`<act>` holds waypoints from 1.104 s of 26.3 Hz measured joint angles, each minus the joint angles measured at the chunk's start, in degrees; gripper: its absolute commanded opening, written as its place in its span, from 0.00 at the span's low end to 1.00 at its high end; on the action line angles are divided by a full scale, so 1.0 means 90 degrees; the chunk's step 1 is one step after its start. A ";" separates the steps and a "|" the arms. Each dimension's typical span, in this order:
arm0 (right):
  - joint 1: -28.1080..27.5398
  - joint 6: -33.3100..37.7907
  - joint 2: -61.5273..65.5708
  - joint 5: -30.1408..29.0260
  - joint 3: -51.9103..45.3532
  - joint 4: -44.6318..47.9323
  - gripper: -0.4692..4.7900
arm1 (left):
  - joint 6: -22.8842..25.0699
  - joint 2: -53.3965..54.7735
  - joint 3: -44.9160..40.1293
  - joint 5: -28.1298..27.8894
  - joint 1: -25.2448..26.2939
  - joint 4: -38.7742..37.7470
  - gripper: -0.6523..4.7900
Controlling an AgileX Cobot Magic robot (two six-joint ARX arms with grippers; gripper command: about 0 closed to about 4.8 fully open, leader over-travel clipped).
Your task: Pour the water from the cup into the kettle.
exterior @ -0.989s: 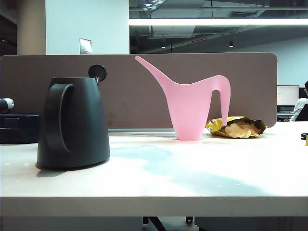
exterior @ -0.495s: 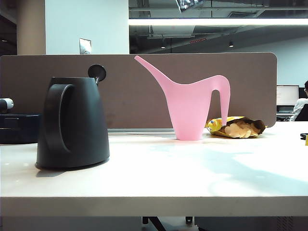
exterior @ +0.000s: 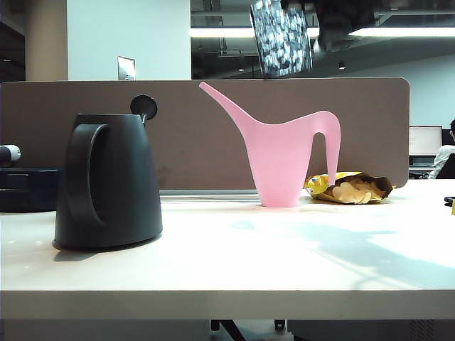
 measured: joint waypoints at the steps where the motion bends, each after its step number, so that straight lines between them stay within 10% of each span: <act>1: -0.0046 0.0087 0.0000 -0.0015 -0.0214 0.0182 0.08 | 0.0000 0.0000 0.0000 0.0000 0.0000 0.0000 0.11; 12: -0.0777 0.1447 0.0522 -0.0627 -0.2533 0.2747 0.08 | 0.0000 0.0000 0.0000 0.0000 0.0000 0.0000 0.11; 29: -0.0772 0.1751 0.2331 -0.1015 -0.2531 0.3888 0.08 | 0.0000 0.0000 0.0000 -0.0002 0.0000 0.0019 0.11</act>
